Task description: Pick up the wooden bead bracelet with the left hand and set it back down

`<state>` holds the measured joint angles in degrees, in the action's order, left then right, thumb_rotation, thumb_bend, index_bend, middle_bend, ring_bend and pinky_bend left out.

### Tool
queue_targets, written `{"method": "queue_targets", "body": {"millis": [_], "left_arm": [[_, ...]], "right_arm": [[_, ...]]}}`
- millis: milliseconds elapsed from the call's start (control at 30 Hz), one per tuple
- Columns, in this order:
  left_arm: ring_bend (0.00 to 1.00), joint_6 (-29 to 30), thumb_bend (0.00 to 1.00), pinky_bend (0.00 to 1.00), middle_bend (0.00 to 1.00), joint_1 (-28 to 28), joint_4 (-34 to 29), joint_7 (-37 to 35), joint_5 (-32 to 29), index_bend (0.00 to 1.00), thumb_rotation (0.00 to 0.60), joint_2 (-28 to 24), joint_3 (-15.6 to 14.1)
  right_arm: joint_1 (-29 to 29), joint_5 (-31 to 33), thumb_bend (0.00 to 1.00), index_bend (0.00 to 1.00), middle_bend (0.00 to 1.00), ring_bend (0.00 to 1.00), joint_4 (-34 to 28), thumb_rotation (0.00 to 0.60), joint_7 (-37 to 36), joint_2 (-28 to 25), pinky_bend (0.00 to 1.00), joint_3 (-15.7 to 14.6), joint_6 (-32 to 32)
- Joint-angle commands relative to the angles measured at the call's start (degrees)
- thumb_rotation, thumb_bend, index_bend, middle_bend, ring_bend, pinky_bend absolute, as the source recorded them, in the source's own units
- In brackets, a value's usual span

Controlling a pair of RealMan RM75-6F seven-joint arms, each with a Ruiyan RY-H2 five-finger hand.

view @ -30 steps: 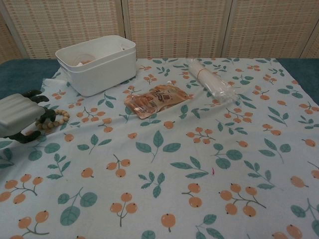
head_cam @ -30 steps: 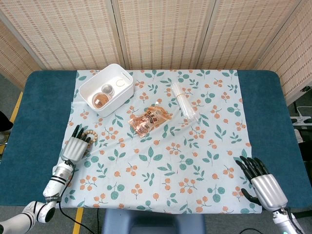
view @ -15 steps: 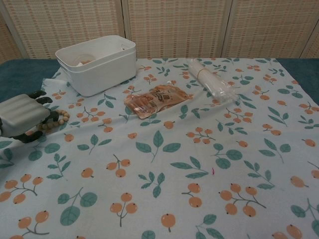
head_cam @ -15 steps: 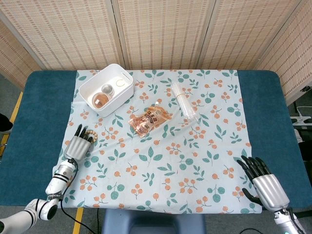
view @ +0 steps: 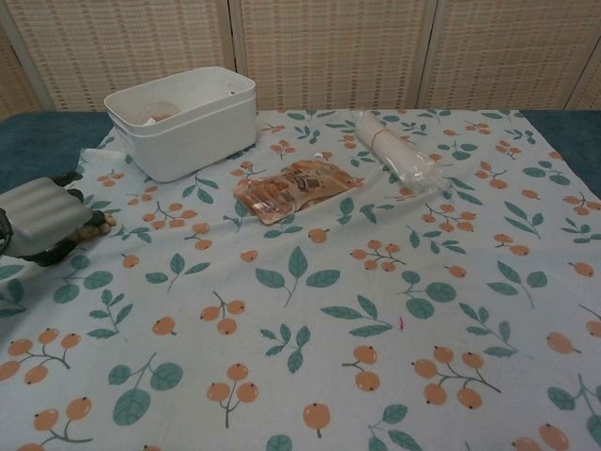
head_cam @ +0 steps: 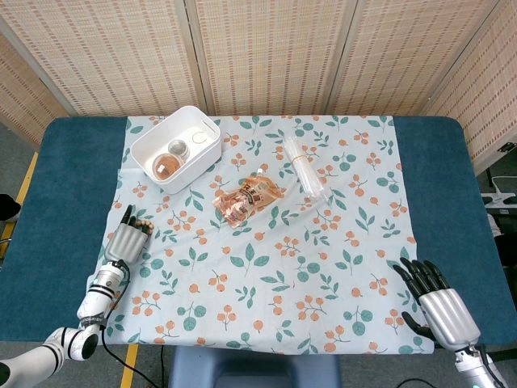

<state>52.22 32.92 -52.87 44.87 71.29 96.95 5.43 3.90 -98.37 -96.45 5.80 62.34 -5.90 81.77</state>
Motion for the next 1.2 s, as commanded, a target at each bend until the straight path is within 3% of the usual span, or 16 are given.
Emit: {"method": "queue_targets", "body": {"millis": [33, 267, 333, 533, 733, 900, 1033, 1067, 1100, 1167, 1200], "left_arm": [[0.21, -0.5, 0.45, 0.05, 0.55, 0.2, -1.2, 1.9, -1.5, 0.47, 0.6, -0.7, 0.2], [0.29, 2.3, 0.48, 0.06, 0.65, 0.4, -2.8, 3.1, -2.3, 0.61, 0.6, -1.3, 0.8], [0.34, 3.6, 0.51, 0.08, 0.72, 0.3, -2.2, 1.0, -1.6, 0.68, 0.6, -0.8, 0.9], [0.4, 5.0, 0.67, 0.11, 0.8, 0.2, -0.2, -4.1, -0.6, 0.79, 0.6, 0.0, 1.2], [0.43, 5.1, 0.7, 0.12, 0.81, 0.2, -1.5, -10.6, -1.3, 0.82, 0.6, -1.0, 2.9], [0.43, -2.9, 0.7, 0.12, 0.82, 0.3, -9.6, -20.1, -11.5, 0.83, 0.6, -5.2, 9.1], [0.44, -6.2, 0.74, 0.13, 0.83, 0.4, -12.6, -22.5, -15.9, 0.83, 0.6, -7.3, 11.2], [0.45, -9.2, 0.77, 0.13, 0.83, 0.6, -15.1, -25.0, -20.5, 0.83, 0.6, -9.1, 13.3], [0.45, -14.4, 0.83, 0.14, 0.83, -0.4, -19.8, -34.0, -32.2, 0.84, 0.6, -11.7, 19.9], [0.46, -25.0, 0.89, 0.14, 0.84, 0.6, -25.1, -38.9, -45.1, 0.84, 0.6, -20.0, 22.5], [0.46, -26.6, 0.9, 0.13, 0.84, 1.2, -26.0, -40.4, -48.1, 0.84, 0.6, -22.1, 22.7]], "right_arm": [[0.0, 0.0, 0.24, 0.0, 0.0, 0.0, 0.0, 0.6, 0.1, 0.0, 0.0, 0.0, -0.1], [0.0, -0.1, 0.24, 0.0, 0.0, 0.0, -0.1, 0.6, 0.1, 0.0, 0.0, -0.1, -0.1], [0.0, -0.2, 0.24, 0.0, 0.0, 0.0, -0.1, 0.6, 0.0, 0.0, 0.0, -0.1, 0.0], [-0.1, -0.4, 0.24, 0.0, 0.0, 0.0, -0.1, 0.6, -0.1, -0.1, 0.0, -0.2, 0.2], [-0.1, -0.4, 0.24, 0.0, 0.0, 0.0, -0.2, 0.6, -0.1, -0.2, 0.0, -0.2, 0.2], [-0.2, -0.4, 0.24, 0.0, 0.0, 0.0, -0.2, 0.6, -0.2, -0.4, 0.0, -0.2, 0.4], [-0.3, -0.4, 0.24, 0.0, 0.0, 0.0, -0.2, 0.6, -0.1, -0.4, 0.0, -0.1, 0.5], [-0.3, -0.5, 0.24, 0.0, 0.0, 0.0, -0.2, 0.6, -0.2, -0.4, 0.0, -0.1, 0.6], [-0.4, -0.5, 0.24, 0.0, 0.0, 0.0, -0.2, 0.6, -0.2, -0.5, 0.0, -0.1, 0.7], [-0.4, -0.7, 0.24, 0.0, 0.0, 0.0, -0.2, 0.6, -0.3, -0.7, 0.0, -0.2, 0.7], [-0.3, -0.7, 0.24, 0.0, 0.0, 0.0, -0.2, 0.6, -0.3, -0.7, 0.0, -0.3, 0.6]]}}
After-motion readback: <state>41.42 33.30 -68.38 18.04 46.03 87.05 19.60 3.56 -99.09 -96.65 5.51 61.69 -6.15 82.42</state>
